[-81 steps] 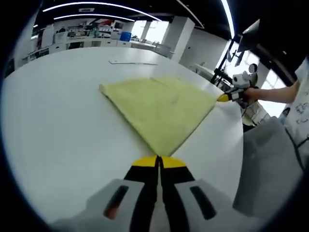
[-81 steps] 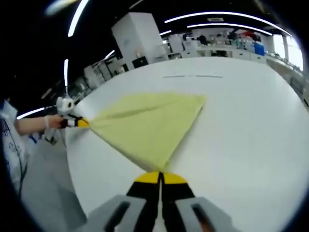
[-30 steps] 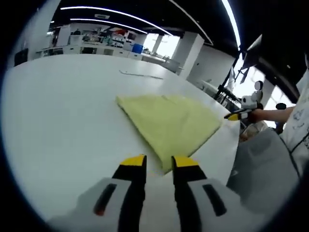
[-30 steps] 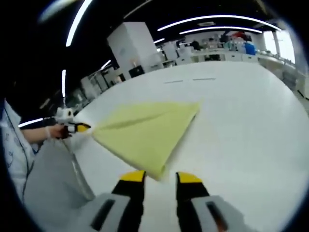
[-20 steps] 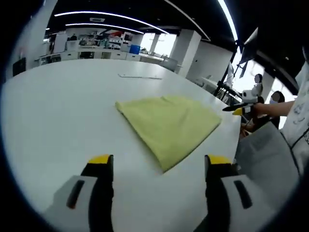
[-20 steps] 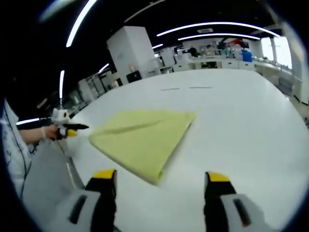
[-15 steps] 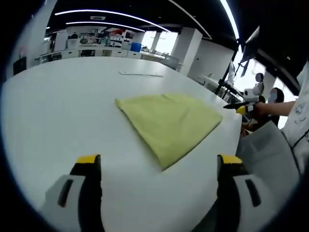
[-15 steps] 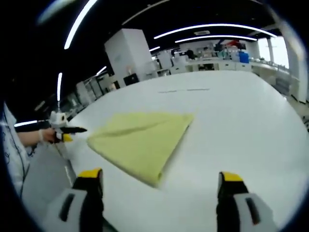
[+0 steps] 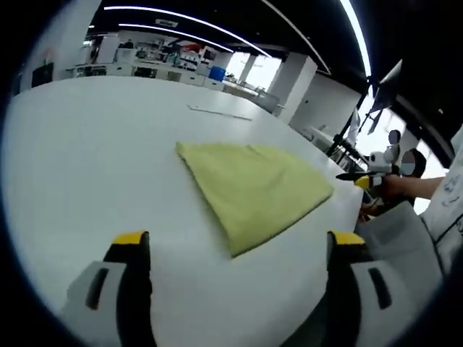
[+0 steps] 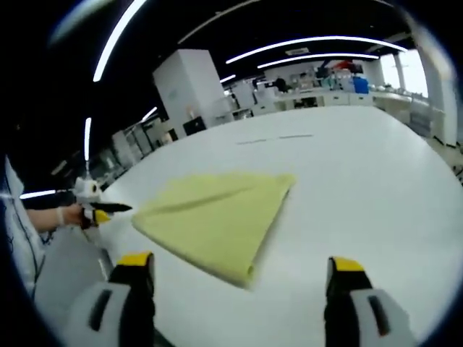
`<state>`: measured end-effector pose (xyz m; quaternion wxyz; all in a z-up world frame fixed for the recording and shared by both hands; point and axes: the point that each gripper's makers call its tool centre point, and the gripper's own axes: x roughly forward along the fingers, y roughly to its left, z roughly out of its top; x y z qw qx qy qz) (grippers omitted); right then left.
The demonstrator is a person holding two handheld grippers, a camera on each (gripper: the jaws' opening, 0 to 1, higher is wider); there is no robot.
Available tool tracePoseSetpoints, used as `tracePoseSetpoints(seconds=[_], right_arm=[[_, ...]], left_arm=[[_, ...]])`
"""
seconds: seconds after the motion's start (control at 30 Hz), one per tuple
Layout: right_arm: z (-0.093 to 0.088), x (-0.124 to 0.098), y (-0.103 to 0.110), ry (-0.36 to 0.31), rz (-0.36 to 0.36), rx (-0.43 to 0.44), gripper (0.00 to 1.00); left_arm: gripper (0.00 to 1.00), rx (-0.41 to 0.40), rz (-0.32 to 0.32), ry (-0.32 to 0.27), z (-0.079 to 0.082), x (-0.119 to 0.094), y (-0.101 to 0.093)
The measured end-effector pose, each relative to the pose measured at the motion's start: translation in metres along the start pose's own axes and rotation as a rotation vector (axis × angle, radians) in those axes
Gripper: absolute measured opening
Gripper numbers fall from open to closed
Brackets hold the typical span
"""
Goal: Fold the garment on the visible template until the final outline fits inside the template.
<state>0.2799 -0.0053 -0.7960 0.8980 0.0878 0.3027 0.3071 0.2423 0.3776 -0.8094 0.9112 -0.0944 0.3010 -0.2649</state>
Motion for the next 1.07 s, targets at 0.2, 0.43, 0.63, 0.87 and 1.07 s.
tracePoseSetpoints(seconds=[0.2,0.43,0.63,0.87,1.07], right_arm=[[-0.007,-0.004,0.012,-0.008,0.016,-0.010,0.98],[-0.011,-0.012,0.012,-0.036,0.016,-0.007,0.98],[-0.015,-0.012,0.013,-0.033,0.021,0.003,0.97],[-0.007,-0.007,0.017,-0.053,0.039,0.002,0.97],[-0.004,0.000,0.024,-0.054,0.061,-0.007,0.96]], left_arm=[[0.98,-0.022,-0.003,-0.035,0.017,0.005,-0.002],[0.99,-0.019,-0.013,-0.045,0.025,0.004,-0.014],[0.99,-0.027,-0.011,-0.061,0.025,0.000,-0.014],[0.99,-0.042,-0.005,-0.073,0.025,-0.003,-0.014],[0.99,-0.048,-0.008,-0.097,0.028,-0.004,-0.020]])
